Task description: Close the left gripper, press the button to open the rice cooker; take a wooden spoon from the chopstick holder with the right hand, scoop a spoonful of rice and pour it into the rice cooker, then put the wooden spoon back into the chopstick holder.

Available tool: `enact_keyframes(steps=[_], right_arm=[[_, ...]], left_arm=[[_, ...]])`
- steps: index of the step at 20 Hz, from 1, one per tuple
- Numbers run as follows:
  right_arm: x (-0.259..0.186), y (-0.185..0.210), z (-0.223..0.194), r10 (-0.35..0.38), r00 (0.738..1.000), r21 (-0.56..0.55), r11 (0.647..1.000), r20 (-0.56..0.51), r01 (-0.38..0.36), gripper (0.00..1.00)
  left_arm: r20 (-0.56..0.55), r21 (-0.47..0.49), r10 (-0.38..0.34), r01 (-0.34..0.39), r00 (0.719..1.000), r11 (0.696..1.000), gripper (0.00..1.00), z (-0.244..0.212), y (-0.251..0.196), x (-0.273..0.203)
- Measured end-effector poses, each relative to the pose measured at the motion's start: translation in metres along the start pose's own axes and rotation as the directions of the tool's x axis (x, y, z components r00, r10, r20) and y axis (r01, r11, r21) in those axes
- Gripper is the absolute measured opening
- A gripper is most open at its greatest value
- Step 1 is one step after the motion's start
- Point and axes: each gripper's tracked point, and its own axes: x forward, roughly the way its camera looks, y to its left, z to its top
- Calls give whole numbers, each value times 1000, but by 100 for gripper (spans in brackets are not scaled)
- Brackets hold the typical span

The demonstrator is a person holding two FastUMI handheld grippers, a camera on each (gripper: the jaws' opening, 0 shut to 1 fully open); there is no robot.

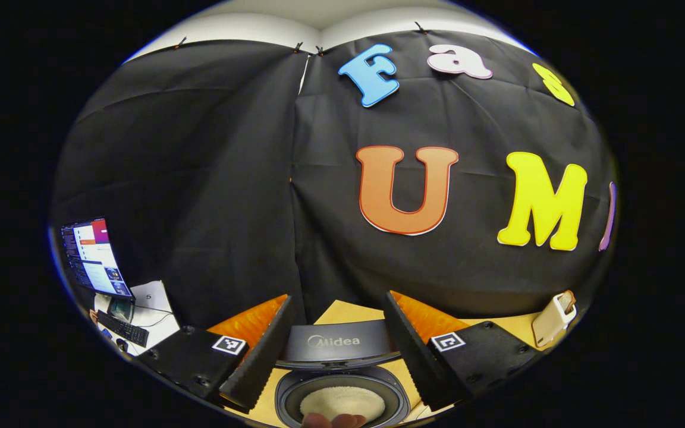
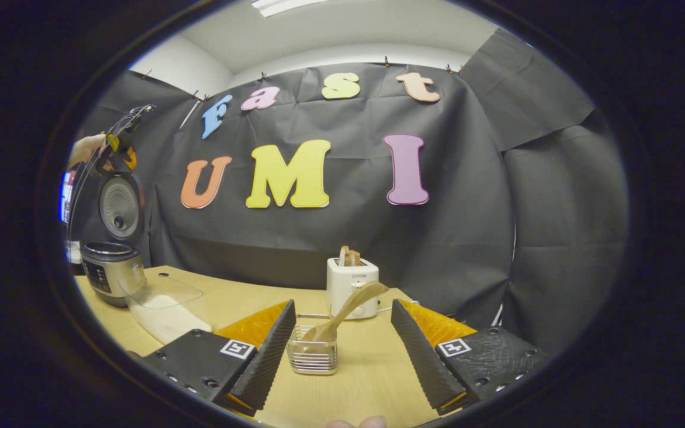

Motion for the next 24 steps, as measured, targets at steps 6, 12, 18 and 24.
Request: enact_keyframes(steps=[6, 12, 18, 24], right_arm=[[-5, 23, 0, 48, 999, -42, 998, 12, -47, 99], [-13, 40, 0, 86, 996, -47, 995, 9, -86, 95], [-27, 49, 7, 106, 994, -34, 994, 22, -106, 95], [-32, 43, 11, 85, 996, -16, 996, 41, -84, 95]], left_arm=[[-4, 22, -10, 10, 1000, 1000, 99, -7, -1, -9], [24, 32, -34, 33, 999, 999, 99, -29, -6, -42], [11, 39, -44, 43, 999, 998, 99, -74, -16, -86], [-6, 23, -94, 94, 996, 995, 98, -142, -26, -120]])
